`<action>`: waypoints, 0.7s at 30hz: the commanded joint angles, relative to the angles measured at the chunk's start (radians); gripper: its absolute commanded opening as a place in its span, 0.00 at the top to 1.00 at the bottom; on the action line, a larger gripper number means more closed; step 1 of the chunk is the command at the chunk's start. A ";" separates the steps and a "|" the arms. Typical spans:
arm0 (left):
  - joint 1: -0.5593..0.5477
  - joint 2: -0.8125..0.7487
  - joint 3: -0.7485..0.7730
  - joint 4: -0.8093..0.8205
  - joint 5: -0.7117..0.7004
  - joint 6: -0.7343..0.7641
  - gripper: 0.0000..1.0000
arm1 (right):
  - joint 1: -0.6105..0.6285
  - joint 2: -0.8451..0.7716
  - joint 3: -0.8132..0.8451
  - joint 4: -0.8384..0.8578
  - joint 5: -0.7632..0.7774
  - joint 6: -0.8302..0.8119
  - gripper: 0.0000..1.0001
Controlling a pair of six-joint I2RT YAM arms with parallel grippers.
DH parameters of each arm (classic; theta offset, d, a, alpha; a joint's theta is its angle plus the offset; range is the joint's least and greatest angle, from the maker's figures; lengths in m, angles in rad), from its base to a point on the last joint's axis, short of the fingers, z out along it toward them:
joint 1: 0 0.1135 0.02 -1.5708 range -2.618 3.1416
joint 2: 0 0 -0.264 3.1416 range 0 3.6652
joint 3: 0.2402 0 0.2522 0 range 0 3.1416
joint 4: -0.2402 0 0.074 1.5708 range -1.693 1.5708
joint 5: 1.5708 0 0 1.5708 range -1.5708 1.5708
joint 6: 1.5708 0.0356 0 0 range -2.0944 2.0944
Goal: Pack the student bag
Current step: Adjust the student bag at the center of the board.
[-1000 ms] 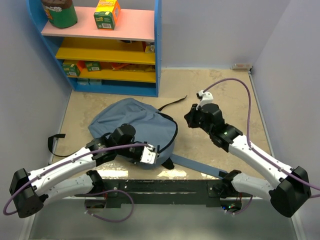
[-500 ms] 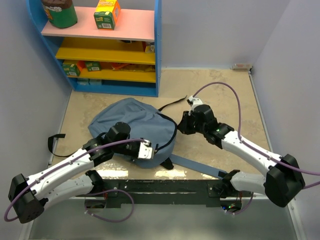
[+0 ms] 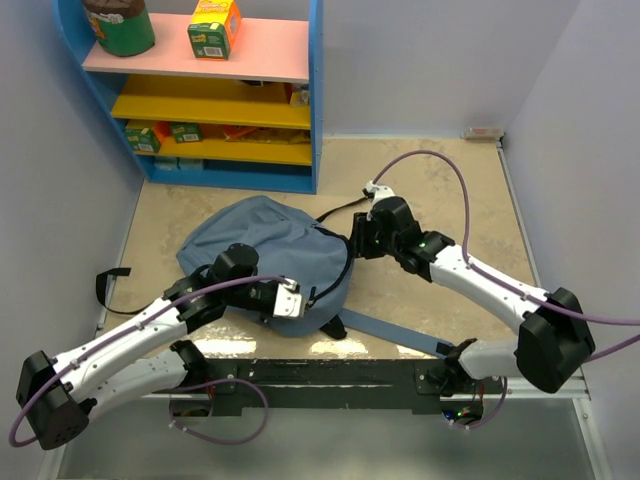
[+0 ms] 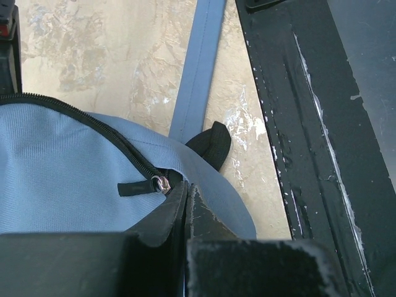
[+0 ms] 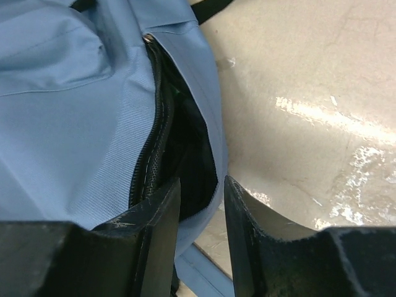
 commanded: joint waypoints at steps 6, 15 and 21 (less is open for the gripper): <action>0.027 -0.041 -0.001 0.059 0.061 -0.026 1.00 | 0.061 0.042 0.070 -0.092 0.077 0.000 0.60; 0.034 -0.066 -0.012 0.057 0.074 -0.037 1.00 | 0.078 0.021 0.020 -0.094 0.103 0.036 0.82; 0.034 -0.080 -0.013 0.028 0.067 -0.014 1.00 | 0.056 -0.068 -0.033 -0.134 0.136 0.042 1.00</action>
